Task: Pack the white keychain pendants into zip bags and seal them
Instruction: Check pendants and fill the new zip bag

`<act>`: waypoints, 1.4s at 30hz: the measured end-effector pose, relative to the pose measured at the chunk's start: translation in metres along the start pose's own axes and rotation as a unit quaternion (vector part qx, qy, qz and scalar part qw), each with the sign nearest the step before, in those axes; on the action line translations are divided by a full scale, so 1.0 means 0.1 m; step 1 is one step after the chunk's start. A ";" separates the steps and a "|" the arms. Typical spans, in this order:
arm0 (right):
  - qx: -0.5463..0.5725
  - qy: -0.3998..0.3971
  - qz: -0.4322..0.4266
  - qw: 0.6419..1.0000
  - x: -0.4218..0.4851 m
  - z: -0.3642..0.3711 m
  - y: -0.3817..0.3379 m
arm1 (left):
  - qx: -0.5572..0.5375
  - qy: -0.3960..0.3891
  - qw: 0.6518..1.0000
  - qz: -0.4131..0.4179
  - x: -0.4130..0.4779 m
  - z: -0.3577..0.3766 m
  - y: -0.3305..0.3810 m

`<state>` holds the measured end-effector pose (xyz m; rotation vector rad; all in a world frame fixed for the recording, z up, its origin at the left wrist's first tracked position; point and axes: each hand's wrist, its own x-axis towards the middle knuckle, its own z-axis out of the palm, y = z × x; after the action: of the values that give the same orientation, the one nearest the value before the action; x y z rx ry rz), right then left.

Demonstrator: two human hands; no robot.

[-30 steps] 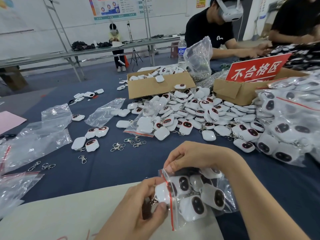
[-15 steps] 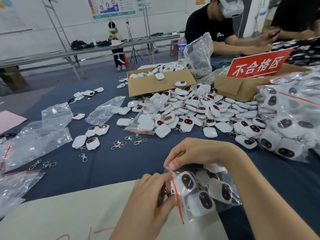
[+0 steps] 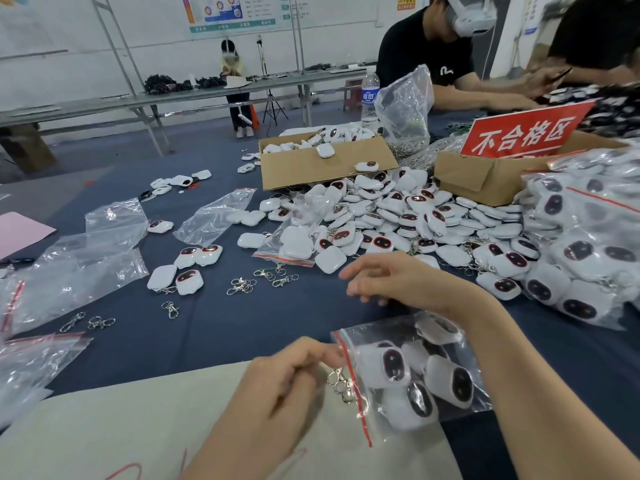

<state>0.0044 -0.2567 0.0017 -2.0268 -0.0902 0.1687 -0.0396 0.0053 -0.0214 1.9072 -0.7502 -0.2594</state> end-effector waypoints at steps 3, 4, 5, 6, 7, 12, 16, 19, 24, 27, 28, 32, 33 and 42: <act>-0.054 0.202 -0.040 0.977 0.10 -0.04 0.11 | -0.006 0.086 0.996 -0.010 0.09 -0.04 -0.05; -0.097 0.259 -0.040 0.960 0.12 -0.05 0.16 | -0.014 0.107 0.994 -0.018 0.15 -0.05 -0.05; -0.148 0.305 -0.031 0.940 0.15 -0.06 0.21 | -0.029 0.118 0.992 -0.026 0.23 -0.05 -0.05; -0.203 0.331 -0.007 0.921 0.17 -0.07 0.27 | -0.054 0.120 0.991 -0.032 0.32 -0.07 -0.06; -0.246 0.334 0.029 0.909 0.18 -0.07 0.31 | -0.090 0.123 0.988 -0.038 0.43 -0.08 -0.07; -0.284 0.276 0.065 0.916 0.22 -0.06 0.44 | -0.279 0.168 0.940 -0.105 1.02 -0.07 -0.08; -0.252 0.290 0.053 0.922 0.23 -0.07 0.43 | -0.243 0.187 0.943 -0.128 1.23 0.03 -0.17; -0.236 0.281 0.032 0.930 0.24 -0.06 0.38 | -0.231 0.188 0.947 -0.122 1.24 0.04 -0.23; -0.154 0.226 -0.031 0.961 0.24 -0.04 0.30 | -0.219 0.182 0.954 -0.093 1.24 0.08 -0.27; -0.065 0.189 -0.037 0.979 0.25 -0.03 0.23 | -0.199 0.169 0.963 -0.071 1.24 0.11 -0.28; -0.043 0.170 -0.042 0.984 0.25 -0.02 0.20 | -0.188 0.160 0.967 -0.062 1.24 0.12 -0.28; 0.028 0.114 -0.090 0.989 0.25 0.06 0.10 | -0.141 0.122 0.982 -0.022 1.22 0.14 -0.28; 0.041 0.114 -0.093 0.988 0.25 0.09 0.10 | -0.140 0.121 0.982 -0.019 1.22 0.14 -0.29; 0.067 0.102 -0.046 0.991 0.27 0.15 0.18 | -0.139 0.110 0.984 -0.011 1.23 0.10 -0.32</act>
<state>0.0286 -0.2482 -0.0234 -1.8896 -0.0419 -0.0900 0.0636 -0.0677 -0.0355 1.6465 -0.5165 -0.1543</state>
